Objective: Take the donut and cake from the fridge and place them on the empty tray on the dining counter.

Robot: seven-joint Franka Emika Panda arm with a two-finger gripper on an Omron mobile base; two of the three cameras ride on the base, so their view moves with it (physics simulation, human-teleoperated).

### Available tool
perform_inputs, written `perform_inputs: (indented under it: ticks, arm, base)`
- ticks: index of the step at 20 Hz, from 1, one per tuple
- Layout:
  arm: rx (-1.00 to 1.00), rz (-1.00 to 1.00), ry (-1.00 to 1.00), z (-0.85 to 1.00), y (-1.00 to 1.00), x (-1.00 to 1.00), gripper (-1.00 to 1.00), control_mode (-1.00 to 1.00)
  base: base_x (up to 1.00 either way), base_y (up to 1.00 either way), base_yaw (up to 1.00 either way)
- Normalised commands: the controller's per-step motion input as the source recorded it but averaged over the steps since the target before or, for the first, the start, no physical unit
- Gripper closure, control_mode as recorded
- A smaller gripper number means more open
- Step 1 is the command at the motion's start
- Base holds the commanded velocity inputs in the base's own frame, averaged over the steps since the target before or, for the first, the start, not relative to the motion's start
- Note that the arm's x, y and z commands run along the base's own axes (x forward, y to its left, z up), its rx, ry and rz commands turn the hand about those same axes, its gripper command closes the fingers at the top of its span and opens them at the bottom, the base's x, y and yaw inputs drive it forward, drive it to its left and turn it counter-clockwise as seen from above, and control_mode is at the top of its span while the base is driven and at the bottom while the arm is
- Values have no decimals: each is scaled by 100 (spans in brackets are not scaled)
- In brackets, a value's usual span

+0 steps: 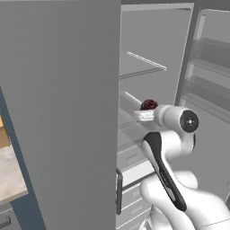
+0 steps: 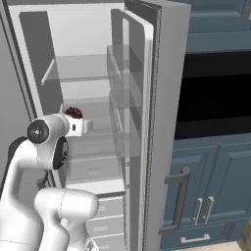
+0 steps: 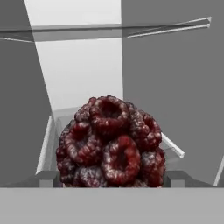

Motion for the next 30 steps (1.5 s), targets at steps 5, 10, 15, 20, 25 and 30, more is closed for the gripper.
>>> perform_inputs:
  ticks: [5,10,15,20,25,30]
  arm:
    - [2,0,7,12,0,-72,100,-100]
    - [1,0,0,0,0,-95,100,-100]
    - [1,1,-7,-7,2,-53,100,-100]
    - [1,4,-25,-56,5,-53,100,100]
    - [0,0,0,0,0,0,100,100]
    - [0,0,0,0,0,0,100,100]
  base:
    - [0,0,0]
    - [0,0,0]
    - [0,0,0]
    - [-20,-2,0]
    - [-100,-28,0]
    - [-100,-29,1]
